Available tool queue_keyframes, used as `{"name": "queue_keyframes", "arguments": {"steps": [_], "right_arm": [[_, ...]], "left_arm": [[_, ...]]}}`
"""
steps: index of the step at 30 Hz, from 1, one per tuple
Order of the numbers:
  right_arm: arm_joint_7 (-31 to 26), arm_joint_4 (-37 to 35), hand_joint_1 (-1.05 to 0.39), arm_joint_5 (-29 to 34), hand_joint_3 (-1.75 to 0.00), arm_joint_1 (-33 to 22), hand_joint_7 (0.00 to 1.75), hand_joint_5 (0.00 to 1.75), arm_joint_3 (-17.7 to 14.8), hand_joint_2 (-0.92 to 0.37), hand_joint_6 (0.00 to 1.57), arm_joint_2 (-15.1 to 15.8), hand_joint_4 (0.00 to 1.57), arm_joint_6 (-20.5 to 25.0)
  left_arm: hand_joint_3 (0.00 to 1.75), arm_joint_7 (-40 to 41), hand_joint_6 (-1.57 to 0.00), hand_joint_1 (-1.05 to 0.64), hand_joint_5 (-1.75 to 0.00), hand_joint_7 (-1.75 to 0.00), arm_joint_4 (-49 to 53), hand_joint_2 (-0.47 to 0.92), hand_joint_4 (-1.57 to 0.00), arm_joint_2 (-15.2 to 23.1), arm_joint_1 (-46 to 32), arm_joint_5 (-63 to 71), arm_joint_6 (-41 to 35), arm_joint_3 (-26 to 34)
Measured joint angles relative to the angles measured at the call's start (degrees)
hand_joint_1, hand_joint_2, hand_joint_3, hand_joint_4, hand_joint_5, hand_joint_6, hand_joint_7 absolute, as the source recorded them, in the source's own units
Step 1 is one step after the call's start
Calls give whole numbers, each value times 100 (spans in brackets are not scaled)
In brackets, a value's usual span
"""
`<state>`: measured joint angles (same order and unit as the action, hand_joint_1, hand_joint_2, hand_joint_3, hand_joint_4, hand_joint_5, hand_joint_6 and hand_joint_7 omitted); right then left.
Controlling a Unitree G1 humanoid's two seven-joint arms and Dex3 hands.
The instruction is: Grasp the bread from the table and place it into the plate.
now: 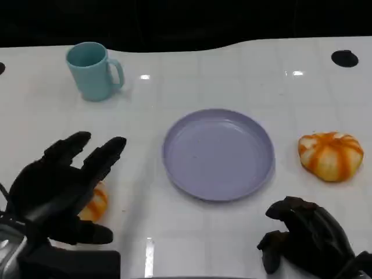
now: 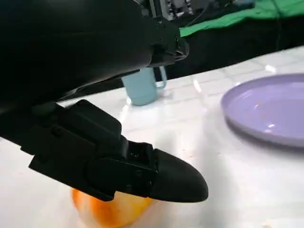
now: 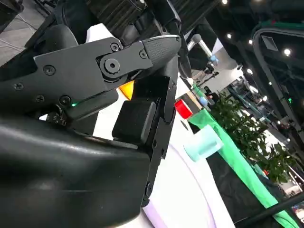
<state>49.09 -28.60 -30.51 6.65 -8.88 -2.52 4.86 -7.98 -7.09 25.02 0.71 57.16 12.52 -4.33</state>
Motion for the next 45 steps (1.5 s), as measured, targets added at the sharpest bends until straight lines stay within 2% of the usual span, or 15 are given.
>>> {"name": "queue_keyframes", "arguments": {"steps": [8, 18, 19, 20, 21, 22, 25, 33, 36, 37, 38, 39, 40, 41, 45], "right_arm": [[-2, -63, -73, 5, 0, 28, 36, 79, -3, -90, 157, -2, 153, -65], [-30, -72, -73, 9, -1, 41, 36, 79, -1, -91, 157, -8, 153, -83], [-30, -72, -72, 9, -1, 42, 36, 79, 0, -91, 157, -8, 153, -82], [-31, -72, -72, 9, -1, 42, 36, 79, -1, -91, 157, -8, 153, -82], [-32, -72, -72, 8, -1, 42, 36, 79, -3, -91, 157, -7, 153, -82], [-31, -73, -72, 8, 0, 44, 36, 79, -3, -91, 157, -7, 153, -82], [-31, -75, -72, 7, 0, 44, 36, 79, -8, -91, 157, -7, 153, -79], [-29, -79, -71, 5, 0, 47, 35, 79, -9, -91, 157, -8, 152, -73], [-27, -81, -72, 3, 0, 45, 34, 78, -11, -90, 157, -6, 152, -68], [-23, -81, -72, 2, 0, 49, 34, 78, -9, -91, 157, -6, 152, -63], [-17, -81, -72, 2, 0, 51, 34, 78, -5, -91, 157, -7, 152, -60], [-12, -80, -72, 2, 0, 52, 34, 78, -3, -91, 157, -7, 152, -60], [-11, -81, -72, 2, -1, 51, 35, 78, -5, -91, 157, -5, 152, -60], [-10, -81, -72, 2, -1, 50, 35, 78, -6, -91, 157, -3, 153, -60], [4, -92, -72, 4, -1, 58, 35, 78, -6, -91, 157, -4, 153, -80]], "left_arm": [[35, 125, 0, -105, 0, 0, 200, 92, 0, 128, 210, 221, -434, -295], [27, 53, 0, -105, -3, 0, 816, 81, -5, 259, 631, 233, -1026, -683], [26, 32, 0, -105, -15, 0, 871, 81, -5, 261, 671, 231, -1066, -722], [24, 14, 0, -105, -91, 0, 916, 81, -3, 261, 708, 222, -1114, -754], [23, -16, 0, -105, -132, 0, 977, 81, -1, 263, 757, 200, -1151, -784], [21, -40, 0, -105, -157, 0, 1038, 81, 0, 263, 802, 169, -1189, -805], [20, -119, 0, -105, -173, 0, 1224, 79, 0, 284, 902, 76, -1255, -882], [16, -199, 0, -105, -175, 0, 1926, 75, 0, 299, 1155, -349, -1308, -1020], [14, -193, -6, -105, -175, -4, 2059, 75, 0, 306, 1253, -441, -1287, -1100], [10, -190, -2, -105, -175, -83, 2229, 79, 0, 309, 1340, -504, -1235, -1144], [8, -182, -1, -105, -175, -128, 2448, 80, 0, 310, 1441, -552, -1189, -1189], [7, -163, -1, -105, -175, -151, 2640, 80, 0, 312, 1520, -573, -1163, -1215], [5, -146, 0, -105, -175, -165, 2773, 80, 0, 317, 1588, -581, -1139, -1235], [4, -125, 0, -105, -175, -170, 2866, 79, -1, 320, 1643, -593, -1115, -1252], [2, 169, 0, -105, -175, -174, 3978, 76, -6, 220, 2169, -910, -826, -1391]]}}
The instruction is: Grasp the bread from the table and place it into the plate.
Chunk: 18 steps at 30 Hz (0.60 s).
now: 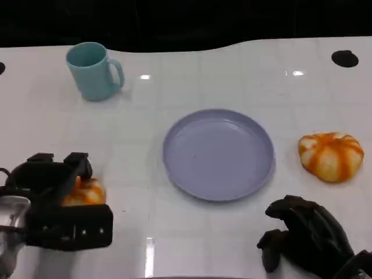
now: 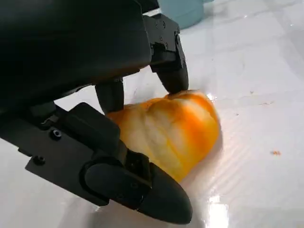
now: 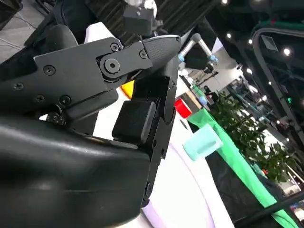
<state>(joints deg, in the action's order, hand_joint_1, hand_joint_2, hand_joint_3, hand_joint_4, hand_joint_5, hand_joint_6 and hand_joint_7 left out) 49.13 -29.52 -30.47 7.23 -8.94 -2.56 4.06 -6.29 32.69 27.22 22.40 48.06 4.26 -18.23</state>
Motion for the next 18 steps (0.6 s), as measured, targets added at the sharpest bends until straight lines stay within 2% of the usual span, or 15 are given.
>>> {"name": "queue_keyframes", "arguments": {"steps": [2, 3, 4, 6, 7, 8, 9, 10, 12, 13, 14, 16, 18], "right_arm": [[2, -5, -72, 3, 0, 3, 35, 78, 1, -91, 157, -1, 153, -13], [2, -6, -72, 3, 0, 3, 35, 78, 0, -90, 157, -1, 153, -15], [0, -7, -73, 2, 0, 2, 35, 78, -2, -90, 157, -1, 153, -14], [-4, -6, -73, 0, 0, 1, 35, 77, -5, -90, 157, 0, 153, 2], [-4, -6, -72, -1, 0, 1, 35, 77, -5, -90, 157, 0, 153, 8], [-4, -6, -72, -1, -1, -1, 35, 77, -6, -91, 157, 0, 153, 14], [-3, -6, -73, -1, -1, -1, 35, 77, -6, -91, 157, 0, 153, 14], [-2, -6, -72, -1, -1, -2, 35, 77, -5, -92, 157, 0, 153, 13], [3, -6, -72, -1, -1, -2, 34, 77, -5, -92, 157, 0, 153, 8], [9, -6, -72, -1, -1, -2, 35, 77, -6, -92, 157, 0, 153, 6], [11, -6, -72, -1, -1, -1, 35, 77, -5, -92, 157, 0, 153, 5], [14, -6, -72, -1, -1, -2, 35, 77, -6, -92, 157, 0, 153, 3], [15, -6, -72, -1, -1, -2, 35, 77, -7, -91, 157, 1, 153, 3]], "left_arm": [[2, 151, 0, -105, -175, -175, 526, 76, -13, -50, 254, -101, 123, -95], [3, 234, 0, -105, -175, -175, 746, 78, -22, -64, 365, -115, 184, -164], [4, 309, -6, -105, -175, -175, 939, 79, -34, -84, 456, -129, 248, -215], [4, 443, -11, -105, -175, -175, 1303, 80, -40, -131, 626, -227, 359, -292], [3, 500, -21, -105, -174, -175, 1431, 79, -48, -145, 685, -272, 398, -316], [1, 578, -50, -105, -162, -174, 1570, 76, -78, -158, 738, -317, 460, -349], [1, 709, -66, -105, -153, -172, 1695, 75, -95, -171, 783, -346, 523, -372], [0, 891, -89, -105, -142, -163, 1828, 73, -118, -183, 815, -358, 607, -398], [0, 1266, -102, -105, -136, -157, 2062, 72, -130, -217, 869, -427, 754, -416], [0, 1403, -134, -105, -142, -150, 2145, 69, -146, -222, 897, -476, 800, -427], [0, 1574, -145, -105, -144, -148, 2263, 68, -152, -230, 930, -514, 884, -430], [0, 1988, -154, -105, -146, -146, 2512, 68, -156, -266, 961, -577, 1080, -432], [1, 2297, -157, -105, -151, -151, 2732, 69, -157, -304, 996, -626, 1240, -457]]}}
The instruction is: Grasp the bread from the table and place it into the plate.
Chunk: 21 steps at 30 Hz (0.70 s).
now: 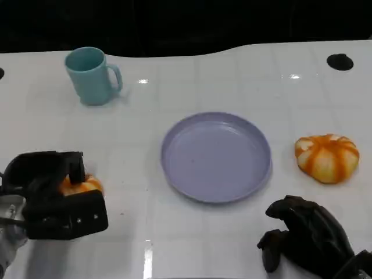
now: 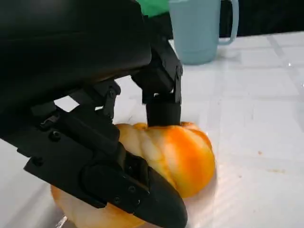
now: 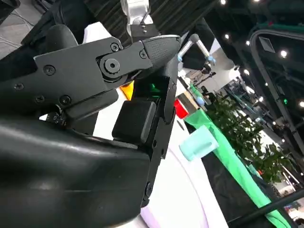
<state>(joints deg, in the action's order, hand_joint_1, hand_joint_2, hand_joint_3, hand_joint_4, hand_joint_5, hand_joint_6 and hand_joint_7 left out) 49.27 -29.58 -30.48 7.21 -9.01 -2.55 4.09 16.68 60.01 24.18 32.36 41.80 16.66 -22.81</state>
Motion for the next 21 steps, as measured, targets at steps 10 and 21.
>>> {"name": "queue_keyframes", "arguments": {"steps": [10, 21], "right_arm": [[16, 0, -71, -2, -1, -1, 32, 77, -4, -92, 157, 0, 153, 0], [21, 0, -72, -2, -1, -1, 34, 77, -3, -92, 157, 0, 153, -5]], "left_arm": [[172, 1224, -157, -105, -175, -175, 943, -4, -157, -128, 137, -127, 640, -249], [175, 1320, -157, -105, -175, -175, 1088, 8, -157, -191, 108, -612, 1080, -95]]}}
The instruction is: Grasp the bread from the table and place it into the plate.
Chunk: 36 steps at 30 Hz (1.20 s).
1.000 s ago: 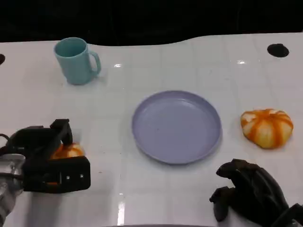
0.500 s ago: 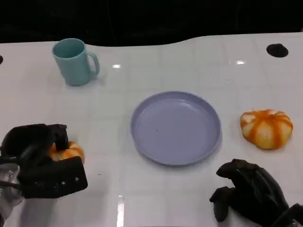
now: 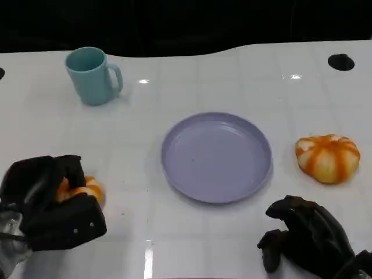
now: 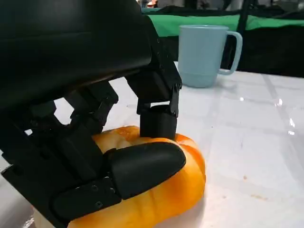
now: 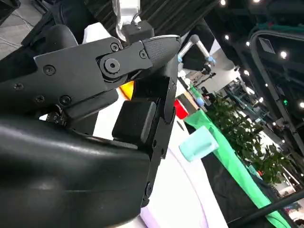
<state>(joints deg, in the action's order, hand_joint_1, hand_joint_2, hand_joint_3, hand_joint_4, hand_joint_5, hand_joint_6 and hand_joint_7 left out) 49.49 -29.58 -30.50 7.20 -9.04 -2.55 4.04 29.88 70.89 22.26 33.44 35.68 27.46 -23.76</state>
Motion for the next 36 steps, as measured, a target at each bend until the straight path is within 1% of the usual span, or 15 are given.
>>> {"name": "queue_keyframes", "arguments": {"steps": [2, 8, 11, 12, 14, 15, 17, 18, 22, 24, 27, 29, 32, 36], "right_arm": [[1, 0, -72, 0, -1, 0, 34, 77, -1, -92, 157, 1, 153, 0], [-21, 22, -72, -1, -1, -8, 35, 77, 0, -92, 157, 2, 153, 13], [-18, 21, -72, 0, -1, -8, 35, 78, 0, -92, 157, 1, 153, 12], [-17, 21, -73, 0, -1, -8, 35, 78, 1, -91, 157, 1, 153, 12], [-16, 20, -73, -1, 0, -8, 34, 78, -1, -91, 157, 2, 153, 12], [-15, 19, -73, -1, 0, -8, 34, 78, 0, -91, 157, 2, 153, 12], [-14, 17, -73, -1, 0, -7, 34, 78, 0, -91, 157, 1, 152, 12], [-14, 15, -73, 0, 0, -7, 33, 78, 0, -91, 157, 1, 152, 11], [-15, 12, -73, 0, 0, -7, 34, 78, -1, -91, 157, 1, 153, 12], [-18, 12, -73, 0, 0, -8, 34, 78, -2, -91, 157, 1, 153, 12], [-20, 15, -72, 0, -1, -9, 35, 78, -1, -92, 157, 1, 152, 11], [-20, 17, -72, 3, -1, -10, 35, 79, 2, -92, 157, 1, 152, 7], [-20, 17, -72, 3, -1, -12, 36, 79, 0, -91, 157, 1, 152, 5], [-19, 12, -72, 3, 0, -12, 36, 80, -1, -91, 157, -3, 152, 5]], "left_arm": [[175, -1, -157, -105, -175, -175, -29, 13, -157, -12, -55, -181, 218, 127], [174, -125, -157, -105, -175, -175, -202, 19, -157, -123, -283, -694, 828, 514], [174, -181, -157, -105, -175, -175, -244, 20, -157, -179, -350, -860, 1110, 607], [166, -222, -157, -105, -175, -175, -250, 27, -157, -194, -352, -872, 1153, 615], [159, -251, -157, -105, -175, -175, -337, 33, -157, -243, -388, -935, 1235, 693], [153, -275, -157, -105, -175, -175, -409, 36, -157, -291, -424, -1030, 1322, 769], [147, -381, -157, -105, -175, -175, -495, 40, -157, -416, -474, -1205, 1512, 906], [142, -447, -157, -105, -175, -175, -519, 43, -157, -475, -485, -1281, 1591, 967], [135, -693, -157, -105, -175, -175, -661, 44, -157, -636, -496, -1544, 1774, 1199], [129, -847, -157, -105, -175, -175, -687, 45, -157, -698, -496, -1668, 1831, 1314], [112, -1147, -157, -105, -175, -175, -690, 53, -157, -855, -488, -1984, 1911, 1529], [109, -1223, -157, -105, -175, -175, -697, 56, -157, -926, -463, -2025, 1940, 1612], [97, -1249, -157, -105, -175, -175, -729, 64, -157, -1011, -420, -2037, 1944, 1696], [92, -1248, -157, -105, -175, -175, -786, 67, -157, -1199, -327, -2039, 1945, 1752]]}}
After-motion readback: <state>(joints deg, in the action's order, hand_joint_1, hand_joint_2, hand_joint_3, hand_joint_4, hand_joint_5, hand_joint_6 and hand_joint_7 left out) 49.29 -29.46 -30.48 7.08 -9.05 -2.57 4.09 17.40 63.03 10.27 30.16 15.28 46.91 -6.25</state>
